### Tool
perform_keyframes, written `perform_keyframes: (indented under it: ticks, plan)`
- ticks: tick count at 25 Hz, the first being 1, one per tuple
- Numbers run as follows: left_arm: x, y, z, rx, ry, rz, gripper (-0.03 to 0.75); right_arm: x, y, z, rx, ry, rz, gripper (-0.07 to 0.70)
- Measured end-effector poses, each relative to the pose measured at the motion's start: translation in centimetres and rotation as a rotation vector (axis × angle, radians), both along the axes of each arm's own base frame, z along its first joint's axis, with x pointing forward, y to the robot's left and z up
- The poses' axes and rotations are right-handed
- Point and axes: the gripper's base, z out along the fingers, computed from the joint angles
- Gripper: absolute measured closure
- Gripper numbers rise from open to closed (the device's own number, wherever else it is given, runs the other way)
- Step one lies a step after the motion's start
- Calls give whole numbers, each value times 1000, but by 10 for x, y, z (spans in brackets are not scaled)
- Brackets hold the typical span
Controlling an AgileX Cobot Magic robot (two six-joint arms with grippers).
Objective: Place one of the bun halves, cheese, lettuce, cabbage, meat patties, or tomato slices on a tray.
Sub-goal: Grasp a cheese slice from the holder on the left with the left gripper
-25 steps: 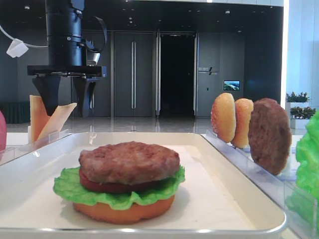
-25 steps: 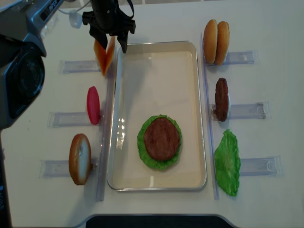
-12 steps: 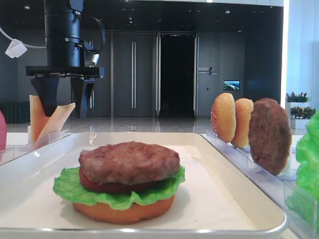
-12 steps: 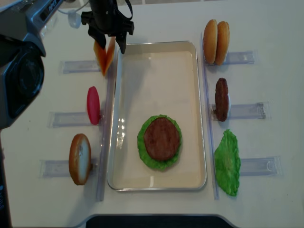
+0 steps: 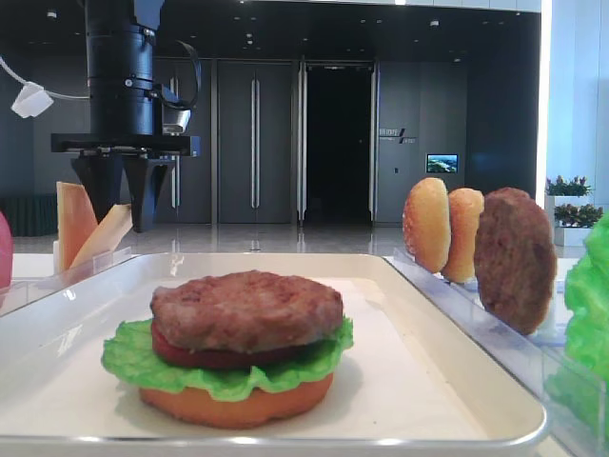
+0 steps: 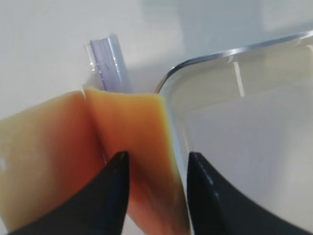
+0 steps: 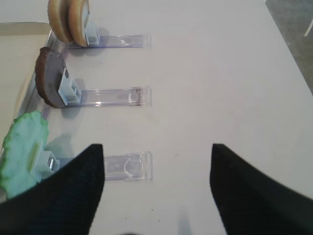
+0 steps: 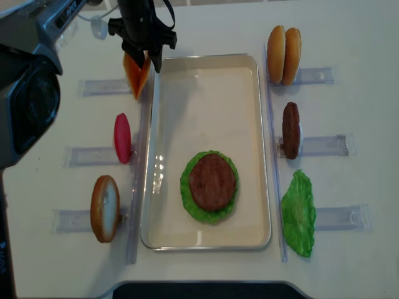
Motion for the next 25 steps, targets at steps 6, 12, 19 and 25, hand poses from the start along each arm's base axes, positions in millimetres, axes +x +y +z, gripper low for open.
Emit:
perform_keyframes:
  ticks: [6, 12, 19, 25]
  plan:
    - [0, 1, 0, 0, 1, 1, 498, 0, 0, 0, 0, 0, 0, 160]
    - [0, 0, 0, -1, 0, 1, 624, 0, 0, 0, 0, 0, 0, 160]
    - [0, 2, 1, -2, -1, 4, 679, 0, 0, 0, 0, 0, 0, 160]
    - [0, 2, 3, -19, 0, 8, 679, 0, 0, 0, 0, 0, 0, 160]
